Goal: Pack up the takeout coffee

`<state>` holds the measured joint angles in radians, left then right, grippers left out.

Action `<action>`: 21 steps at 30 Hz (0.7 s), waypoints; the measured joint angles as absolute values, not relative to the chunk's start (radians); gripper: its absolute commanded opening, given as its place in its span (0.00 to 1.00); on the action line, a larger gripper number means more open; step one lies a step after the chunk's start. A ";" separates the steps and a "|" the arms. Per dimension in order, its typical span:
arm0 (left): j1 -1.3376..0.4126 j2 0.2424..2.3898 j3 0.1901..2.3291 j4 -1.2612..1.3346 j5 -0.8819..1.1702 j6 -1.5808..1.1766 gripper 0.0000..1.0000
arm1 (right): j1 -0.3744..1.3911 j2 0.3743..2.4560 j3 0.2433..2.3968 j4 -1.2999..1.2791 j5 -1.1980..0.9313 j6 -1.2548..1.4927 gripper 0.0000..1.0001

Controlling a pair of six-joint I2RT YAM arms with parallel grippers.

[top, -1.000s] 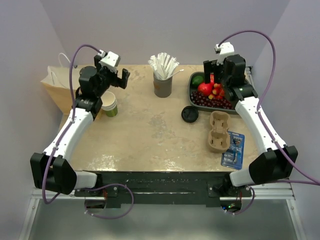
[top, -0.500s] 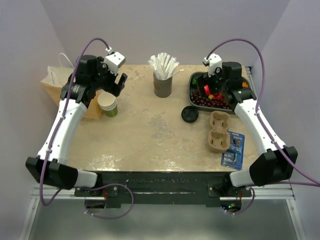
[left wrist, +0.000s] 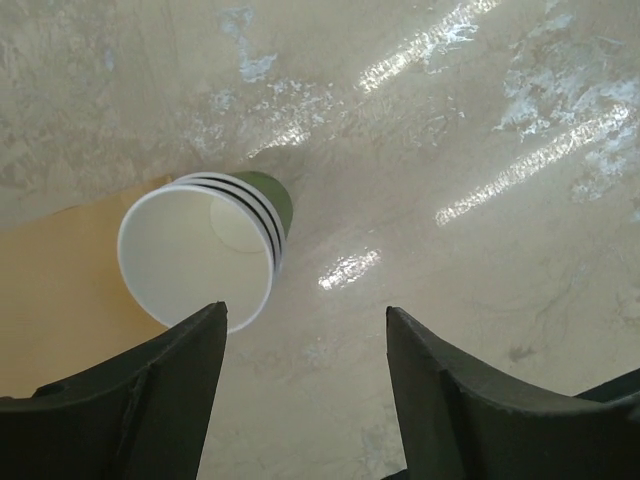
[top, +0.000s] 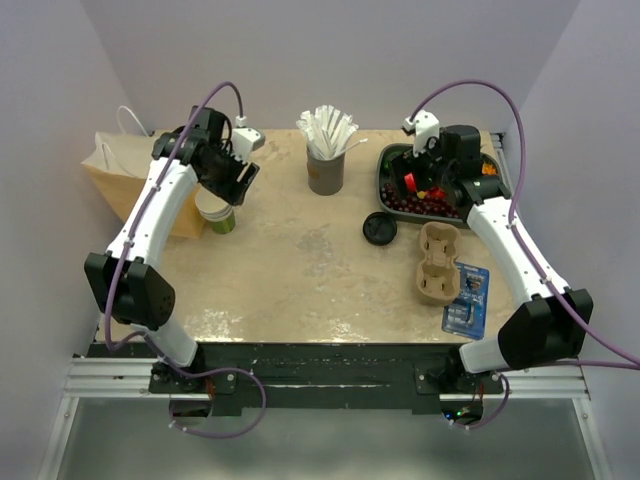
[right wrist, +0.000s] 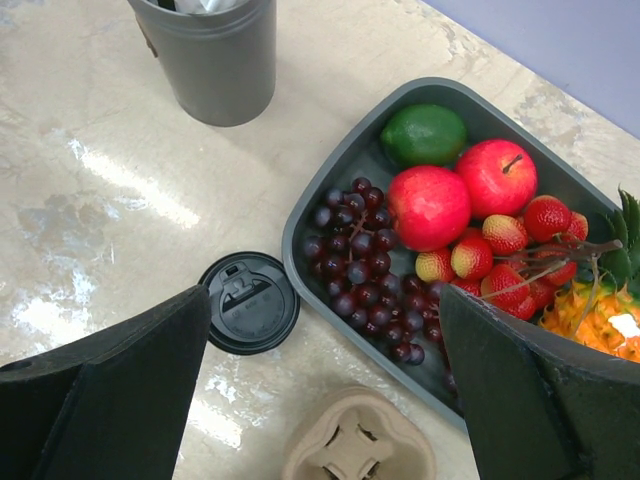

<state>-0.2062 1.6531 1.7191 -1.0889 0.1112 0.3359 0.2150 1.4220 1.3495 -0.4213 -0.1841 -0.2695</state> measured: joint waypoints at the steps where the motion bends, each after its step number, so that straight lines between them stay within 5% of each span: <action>1: -0.206 1.669 1.743 -1.102 0.100 0.337 0.69 | 0.215 1.422 1.349 -0.421 -0.184 -0.270 0.99; 21: -0.206 1.800 1.796 -1.176 -0.044 0.363 0.45 | 0.215 1.438 1.331 -0.423 -0.205 -0.252 0.98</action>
